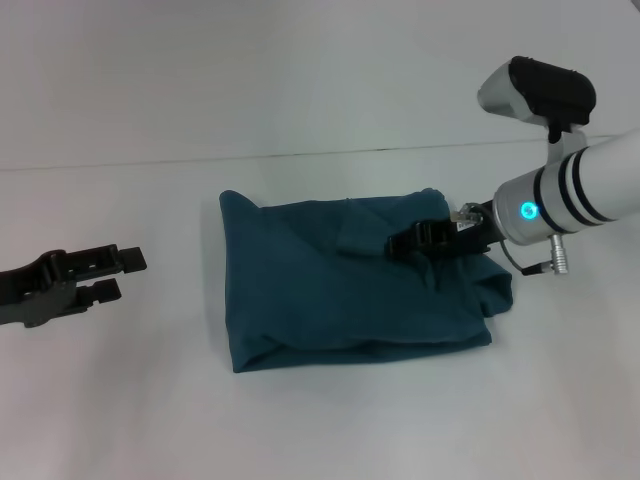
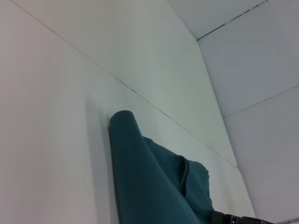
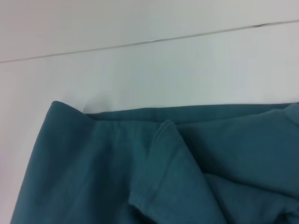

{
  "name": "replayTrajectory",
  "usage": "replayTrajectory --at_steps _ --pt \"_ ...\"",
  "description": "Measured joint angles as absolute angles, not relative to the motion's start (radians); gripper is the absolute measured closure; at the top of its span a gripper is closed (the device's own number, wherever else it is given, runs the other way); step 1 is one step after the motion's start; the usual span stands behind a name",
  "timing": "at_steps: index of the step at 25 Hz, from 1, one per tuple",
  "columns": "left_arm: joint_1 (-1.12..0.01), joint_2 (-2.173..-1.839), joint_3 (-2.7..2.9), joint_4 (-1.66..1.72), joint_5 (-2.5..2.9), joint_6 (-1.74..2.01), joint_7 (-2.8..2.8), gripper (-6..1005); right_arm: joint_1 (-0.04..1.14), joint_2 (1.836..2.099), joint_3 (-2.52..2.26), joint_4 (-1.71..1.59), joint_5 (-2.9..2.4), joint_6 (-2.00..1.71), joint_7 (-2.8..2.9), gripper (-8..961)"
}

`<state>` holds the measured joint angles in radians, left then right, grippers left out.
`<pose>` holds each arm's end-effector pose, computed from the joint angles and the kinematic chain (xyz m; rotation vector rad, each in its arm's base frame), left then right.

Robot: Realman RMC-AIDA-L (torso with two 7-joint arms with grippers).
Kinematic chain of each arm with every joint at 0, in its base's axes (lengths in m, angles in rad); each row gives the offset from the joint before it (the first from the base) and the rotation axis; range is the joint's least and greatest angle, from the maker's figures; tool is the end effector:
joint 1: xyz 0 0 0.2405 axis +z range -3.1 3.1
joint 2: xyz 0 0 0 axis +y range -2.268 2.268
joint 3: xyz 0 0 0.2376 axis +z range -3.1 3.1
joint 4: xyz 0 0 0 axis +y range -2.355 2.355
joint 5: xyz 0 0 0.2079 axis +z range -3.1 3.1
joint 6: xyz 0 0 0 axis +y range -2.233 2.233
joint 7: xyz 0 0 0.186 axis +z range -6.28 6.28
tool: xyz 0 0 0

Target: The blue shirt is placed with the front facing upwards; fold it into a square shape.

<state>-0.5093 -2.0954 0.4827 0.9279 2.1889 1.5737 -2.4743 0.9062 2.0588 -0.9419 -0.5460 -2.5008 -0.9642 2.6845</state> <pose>-0.2588 0.3522 0.0328 -2.0644 -1.8804 -0.7843 0.2194 0.4436 -0.0615 -2.1221 1.5801 0.0867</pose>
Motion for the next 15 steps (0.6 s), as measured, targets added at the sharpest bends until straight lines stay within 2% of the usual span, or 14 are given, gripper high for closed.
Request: replayTrajectory --at_steps 8,15 --pt "-0.51 -2.097 0.483 0.927 2.189 1.571 -2.474 264 0.914 2.064 -0.942 -0.528 -2.5 -0.938 2.664 351" --pt "-0.517 -2.097 0.485 0.907 2.189 1.564 -2.473 265 0.911 2.082 -0.939 -0.522 -2.481 -0.905 2.615 370"
